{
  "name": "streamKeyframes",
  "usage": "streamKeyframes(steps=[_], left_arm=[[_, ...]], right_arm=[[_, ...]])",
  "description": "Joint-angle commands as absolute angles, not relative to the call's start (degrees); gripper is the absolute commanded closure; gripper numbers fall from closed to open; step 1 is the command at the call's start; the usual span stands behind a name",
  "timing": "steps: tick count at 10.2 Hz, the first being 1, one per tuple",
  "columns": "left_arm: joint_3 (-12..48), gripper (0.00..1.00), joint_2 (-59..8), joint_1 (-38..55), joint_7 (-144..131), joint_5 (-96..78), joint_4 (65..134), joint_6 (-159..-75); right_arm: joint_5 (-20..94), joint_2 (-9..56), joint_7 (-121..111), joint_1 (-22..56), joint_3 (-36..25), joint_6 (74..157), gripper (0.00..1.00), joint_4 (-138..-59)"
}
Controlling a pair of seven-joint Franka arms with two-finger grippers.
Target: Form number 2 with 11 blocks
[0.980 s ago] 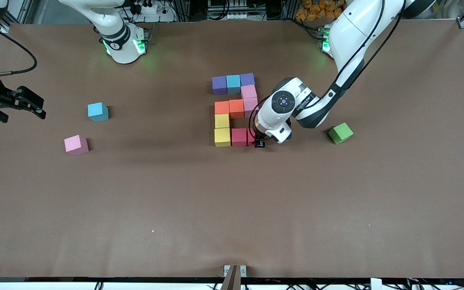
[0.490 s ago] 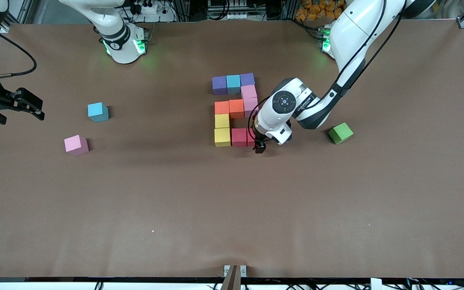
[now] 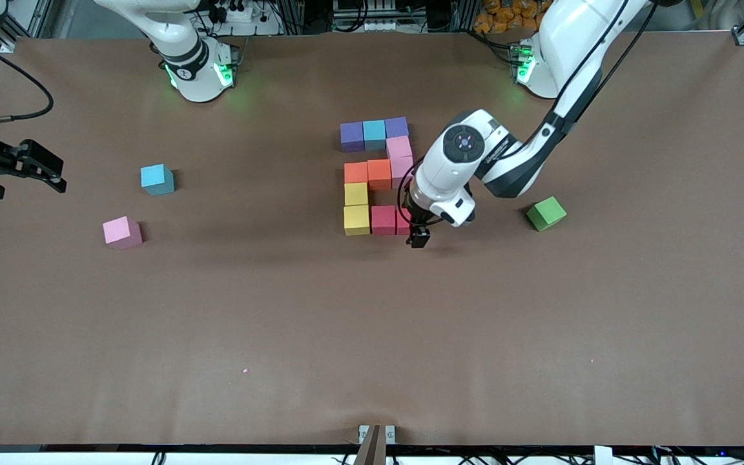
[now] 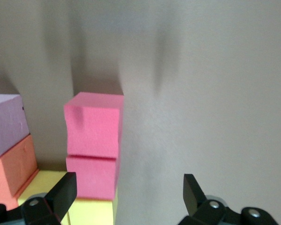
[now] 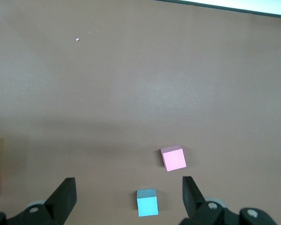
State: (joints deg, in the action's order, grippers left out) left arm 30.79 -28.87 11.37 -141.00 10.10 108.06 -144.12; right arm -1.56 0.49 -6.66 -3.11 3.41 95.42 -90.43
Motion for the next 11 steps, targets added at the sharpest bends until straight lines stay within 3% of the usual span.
streamKeyframes(steps=[1, 7, 11], left_arm=[[33.65, 0.00, -26.11, 7.57, -140.46, 10.37, 107.41, -140.47], [33.84, 0.00, -26.10, 0.81, -108.80, 10.11, 91.25, -117.98], [33.75, 0.00, -25.93, -5.70, -83.81, 10.54, 88.59, -112.60]], right_arm=[[-2.28, 2.20, -7.73, -5.09, 3.96, 92.82, 0.00, -87.02], [1.03, 2.37, -8.26, -2.64, -0.43, 92.72, 0.00, -87.19], [0.45, 2.37, -8.61, -1.76, -1.93, 95.53, 0.00, -87.71]])
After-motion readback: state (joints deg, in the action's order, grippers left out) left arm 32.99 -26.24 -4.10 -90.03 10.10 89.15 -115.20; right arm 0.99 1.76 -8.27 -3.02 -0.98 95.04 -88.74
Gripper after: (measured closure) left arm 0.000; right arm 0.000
